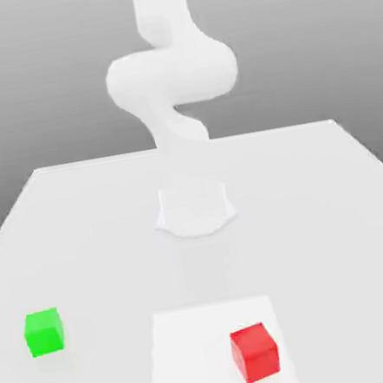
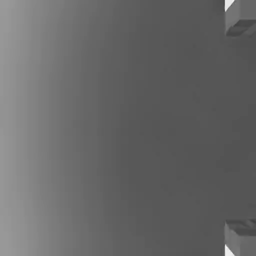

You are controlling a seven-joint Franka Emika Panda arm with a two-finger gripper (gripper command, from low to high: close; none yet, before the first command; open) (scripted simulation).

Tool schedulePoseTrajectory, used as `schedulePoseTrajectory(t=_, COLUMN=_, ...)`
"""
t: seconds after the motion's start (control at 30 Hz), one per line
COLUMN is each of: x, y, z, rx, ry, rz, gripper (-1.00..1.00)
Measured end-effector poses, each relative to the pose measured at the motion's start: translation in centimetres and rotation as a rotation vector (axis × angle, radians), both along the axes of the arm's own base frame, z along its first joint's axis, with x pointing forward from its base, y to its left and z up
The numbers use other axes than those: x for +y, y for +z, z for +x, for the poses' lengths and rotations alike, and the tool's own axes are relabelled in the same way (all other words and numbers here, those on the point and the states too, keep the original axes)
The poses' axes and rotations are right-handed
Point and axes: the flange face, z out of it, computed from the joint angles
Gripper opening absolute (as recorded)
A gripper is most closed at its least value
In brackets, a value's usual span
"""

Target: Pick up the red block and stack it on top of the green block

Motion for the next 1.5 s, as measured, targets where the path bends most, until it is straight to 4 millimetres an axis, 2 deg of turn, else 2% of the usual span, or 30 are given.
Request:
schedulePoseTrajectory(t=0.1, x=0.6, y=-5.7, z=3.7, rx=0.098, ry=0.031, rz=-0.012, gripper=0.00)
schedulePoseTrajectory(t=0.2, x=1.3, y=-11.6, z=6.3, rx=0.191, ry=0.061, rz=-0.024, gripper=0.00)
schedulePoseTrajectory(t=0.3, x=2.0, y=-17.7, z=8.2, rx=0.283, ry=0.091, rz=-0.037, gripper=0.00)
schedulePoseTrajectory(t=0.4, x=2.7, y=-23.8, z=9.2, rx=0.376, ry=0.122, rz=-0.049, gripper=0.00)
schedulePoseTrajectory(t=0.57, x=3.8, y=-34.1, z=9.0, rx=0.530, ry=0.175, rz=-0.072, gripper=0.00)
schedulePoseTrajectory(t=0.73, x=4.6, y=-43.8, z=6.6, rx=0.683, ry=0.228, rz=-0.096, gripper=0.00)
schedulePoseTrajectory(t=0.93, x=4.6, y=-51.6, z=6.0, rx=0.716, ry=0.238, rz=-0.100, gripper=0.00)
schedulePoseTrajectory(t=0.97, x=4.6, y=-52.2, z=5.9, rx=0.716, ry=0.238, rz=-0.100, gripper=-1.00)
schedulePoseTrajectory(t=1.17, x=4.6, y=-52.5, z=5.9, rx=0.717, ry=0.237, rz=-0.100, gripper=-1.00)
schedulePoseTrajectory(t=1.2, x=4.6, y=-52.0, z=5.9, rx=0.717, ry=0.238, rz=-0.100, gripper=-1.00)
schedulePoseTrajectory(t=1.37, x=4.6, y=-46.9, z=5.9, rx=0.717, ry=0.238, rz=-0.100, gripper=-1.00)
schedulePoseTrajectory(t=1.4, x=3.4, y=-46.1, z=5.9, rx=0.717, ry=0.219, rz=-0.096, gripper=-1.00)
schedulePoseTrajectory(t=1.5, x=-3.8, y=-44.9, z=5.5, rx=0.721, ry=0.096, rz=-0.062, gripper=-1.00)
